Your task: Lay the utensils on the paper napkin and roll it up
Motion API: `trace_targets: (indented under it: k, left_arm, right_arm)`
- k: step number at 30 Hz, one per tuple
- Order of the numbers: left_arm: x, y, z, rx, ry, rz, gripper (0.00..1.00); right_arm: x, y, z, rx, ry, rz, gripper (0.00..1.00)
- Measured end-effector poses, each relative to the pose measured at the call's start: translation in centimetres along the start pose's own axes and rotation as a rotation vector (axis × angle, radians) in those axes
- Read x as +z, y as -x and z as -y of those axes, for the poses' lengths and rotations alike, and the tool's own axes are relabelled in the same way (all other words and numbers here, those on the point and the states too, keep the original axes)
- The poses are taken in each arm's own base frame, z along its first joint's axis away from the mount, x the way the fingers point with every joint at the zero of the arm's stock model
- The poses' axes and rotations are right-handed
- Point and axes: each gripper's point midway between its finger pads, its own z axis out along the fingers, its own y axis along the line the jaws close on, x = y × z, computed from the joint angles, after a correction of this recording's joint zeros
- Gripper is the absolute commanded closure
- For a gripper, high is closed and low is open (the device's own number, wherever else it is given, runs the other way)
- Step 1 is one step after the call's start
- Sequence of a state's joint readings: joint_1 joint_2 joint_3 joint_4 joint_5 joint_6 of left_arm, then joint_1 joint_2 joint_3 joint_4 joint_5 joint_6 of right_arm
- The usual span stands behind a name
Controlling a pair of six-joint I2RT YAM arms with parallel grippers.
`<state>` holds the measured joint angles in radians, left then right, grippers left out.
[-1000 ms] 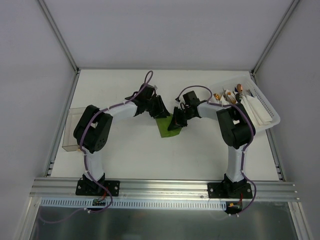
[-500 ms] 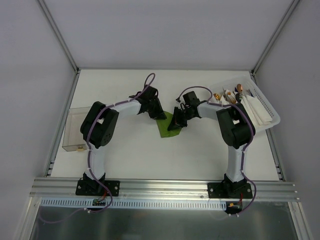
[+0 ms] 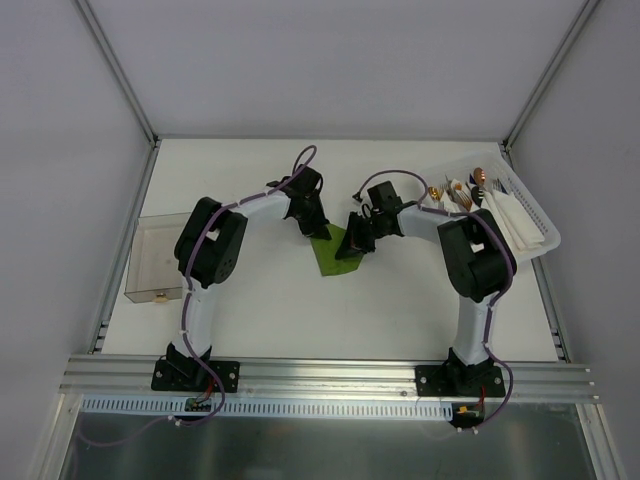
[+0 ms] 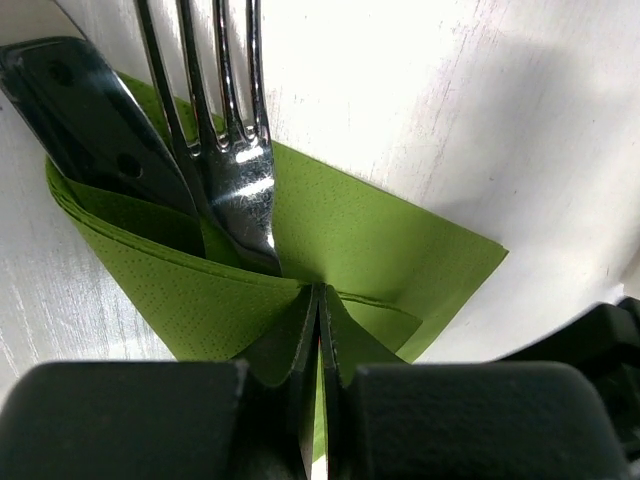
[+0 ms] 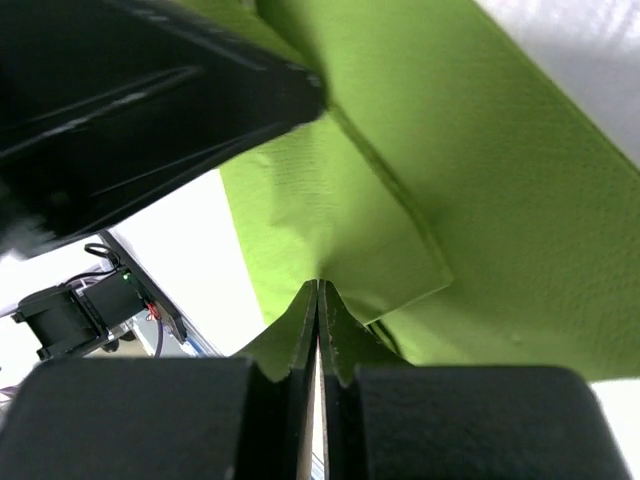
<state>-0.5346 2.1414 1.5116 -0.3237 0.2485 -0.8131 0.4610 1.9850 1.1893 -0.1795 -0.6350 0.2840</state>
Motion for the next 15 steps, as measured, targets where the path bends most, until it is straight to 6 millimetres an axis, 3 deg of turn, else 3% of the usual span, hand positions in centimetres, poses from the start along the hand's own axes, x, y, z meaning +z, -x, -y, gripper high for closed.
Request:
trace_targets:
  k: [10, 15]
  left_arm:
    - [0.0, -0.3, -0.1, 0.056, -0.003, -0.025, 1.0]
    - [0.0, -0.4, -0.1, 0.085, -0.012, -0.034, 1.0]
  right_arm:
    - [-1.4, 3.3, -3.4, -0.115, 0.051, 0.079, 0.98]
    - [-0.1, 3.1, -3.0, -0.132, 0.048, 0.059, 0.99]
